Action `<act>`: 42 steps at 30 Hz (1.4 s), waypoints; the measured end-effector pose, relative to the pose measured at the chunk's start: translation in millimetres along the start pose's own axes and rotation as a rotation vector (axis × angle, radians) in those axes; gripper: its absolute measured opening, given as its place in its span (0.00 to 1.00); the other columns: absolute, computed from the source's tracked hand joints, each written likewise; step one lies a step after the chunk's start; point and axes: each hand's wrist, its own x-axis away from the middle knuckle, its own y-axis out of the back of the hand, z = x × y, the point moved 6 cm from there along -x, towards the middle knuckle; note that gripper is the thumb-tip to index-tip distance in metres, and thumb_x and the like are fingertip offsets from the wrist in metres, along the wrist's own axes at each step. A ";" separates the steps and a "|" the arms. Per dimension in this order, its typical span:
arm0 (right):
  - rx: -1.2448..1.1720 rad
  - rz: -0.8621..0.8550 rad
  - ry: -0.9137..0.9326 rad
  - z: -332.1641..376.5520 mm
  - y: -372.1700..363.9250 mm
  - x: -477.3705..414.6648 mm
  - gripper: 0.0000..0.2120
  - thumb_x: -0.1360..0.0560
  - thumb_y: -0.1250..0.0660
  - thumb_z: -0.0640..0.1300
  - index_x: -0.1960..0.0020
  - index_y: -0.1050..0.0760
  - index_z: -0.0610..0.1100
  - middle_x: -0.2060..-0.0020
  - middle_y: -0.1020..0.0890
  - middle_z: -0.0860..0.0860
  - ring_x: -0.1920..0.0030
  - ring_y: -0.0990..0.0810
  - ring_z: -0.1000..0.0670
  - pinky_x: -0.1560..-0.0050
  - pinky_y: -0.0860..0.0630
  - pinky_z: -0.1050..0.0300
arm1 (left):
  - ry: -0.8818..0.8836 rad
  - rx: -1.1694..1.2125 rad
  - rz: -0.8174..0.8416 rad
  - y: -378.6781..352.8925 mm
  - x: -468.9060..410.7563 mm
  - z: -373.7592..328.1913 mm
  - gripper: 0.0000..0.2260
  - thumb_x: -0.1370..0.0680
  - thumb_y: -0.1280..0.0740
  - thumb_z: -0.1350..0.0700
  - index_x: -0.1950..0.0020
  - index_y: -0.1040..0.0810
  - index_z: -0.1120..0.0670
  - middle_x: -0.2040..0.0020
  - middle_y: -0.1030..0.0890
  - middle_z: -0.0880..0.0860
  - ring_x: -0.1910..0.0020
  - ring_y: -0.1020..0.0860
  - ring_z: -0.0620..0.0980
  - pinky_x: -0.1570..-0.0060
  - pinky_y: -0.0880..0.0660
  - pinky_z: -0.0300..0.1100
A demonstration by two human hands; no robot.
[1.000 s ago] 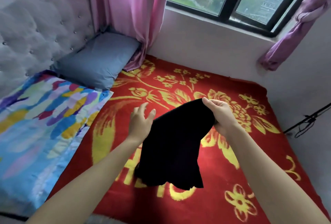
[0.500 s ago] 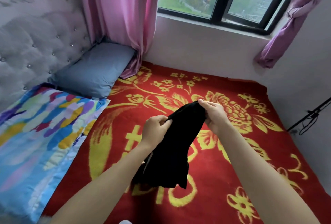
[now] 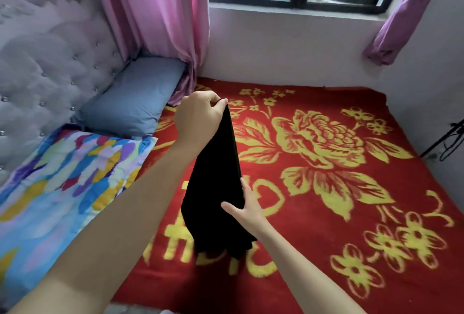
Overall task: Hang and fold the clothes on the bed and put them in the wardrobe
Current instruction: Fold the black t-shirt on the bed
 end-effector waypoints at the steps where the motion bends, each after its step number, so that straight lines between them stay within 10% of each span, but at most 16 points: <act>1: 0.066 -0.015 0.002 -3.8 -3.1 -4.2 0.40 0.28 0.30 0.54 0.24 0.47 0.51 0.28 0.37 0.55 0.28 0.39 0.54 0.30 0.36 0.51 | -0.001 0.025 -0.004 5.6 -2.9 -1.2 0.09 0.25 0.32 0.52 0.55 0.16 0.56 0.59 0.16 0.56 0.56 0.20 0.57 0.61 0.33 0.41; 7: 0.301 -0.056 -0.238 -37.9 6.2 -27.7 0.34 0.25 0.33 0.53 0.24 0.45 0.50 0.30 0.33 0.47 0.29 0.38 0.41 0.34 0.33 0.44 | 0.043 0.388 -0.040 70.8 -24.6 13.4 0.11 0.26 0.31 0.57 0.68 0.23 0.49 0.79 0.27 0.38 0.78 0.30 0.35 0.73 0.36 0.28; 13: 0.293 0.095 -0.144 -21.4 -37.4 -42.9 0.24 0.27 0.33 0.53 0.32 0.31 0.51 0.36 0.29 0.50 0.35 0.31 0.48 0.38 0.30 0.52 | 0.202 0.476 -0.184 133.7 -30.7 71.7 0.17 0.26 0.30 0.59 0.75 0.21 0.47 0.80 0.27 0.39 0.75 0.30 0.38 0.67 0.30 0.36; 19: 0.223 0.168 -0.164 0.3 -101.0 -52.1 0.08 0.21 0.40 0.46 0.52 0.25 0.43 0.67 0.26 0.52 0.71 0.30 0.53 0.69 0.37 0.58 | 0.243 0.423 -0.314 174.8 -22.3 116.3 0.12 0.31 0.29 0.54 0.74 0.21 0.46 0.80 0.28 0.41 0.70 0.30 0.49 0.62 0.29 0.46; 24: -0.019 0.253 -0.282 -6.3 -71.5 -52.4 0.13 0.21 0.39 0.49 0.61 0.32 0.44 0.70 0.30 0.53 0.73 0.32 0.56 0.71 0.37 0.64 | 0.477 0.186 -0.455 210.1 9.5 230.0 0.09 0.28 0.30 0.56 0.63 0.19 0.61 0.80 0.28 0.42 0.67 0.31 0.51 0.61 0.33 0.44; 31: 0.186 0.373 -0.326 2.8 -28.4 -57.8 0.12 0.25 0.33 0.50 0.58 0.25 0.41 0.70 0.24 0.49 0.72 0.27 0.51 0.72 0.32 0.61 | 0.877 -0.143 -0.312 177.0 109.2 348.2 0.14 0.26 0.31 0.53 0.47 0.18 0.63 0.50 0.19 0.65 0.48 0.21 0.61 0.49 0.27 0.49; 42: 0.644 0.294 -0.200 29.7 58.4 -67.9 0.05 0.26 0.32 0.40 0.62 0.22 0.43 0.67 0.20 0.48 0.68 0.23 0.50 0.69 0.29 0.61 | 0.740 0.194 -0.255 120.4 85.3 343.6 0.10 0.26 0.30 0.60 0.50 0.18 0.66 0.62 0.17 0.51 0.52 0.19 0.53 0.53 0.28 0.43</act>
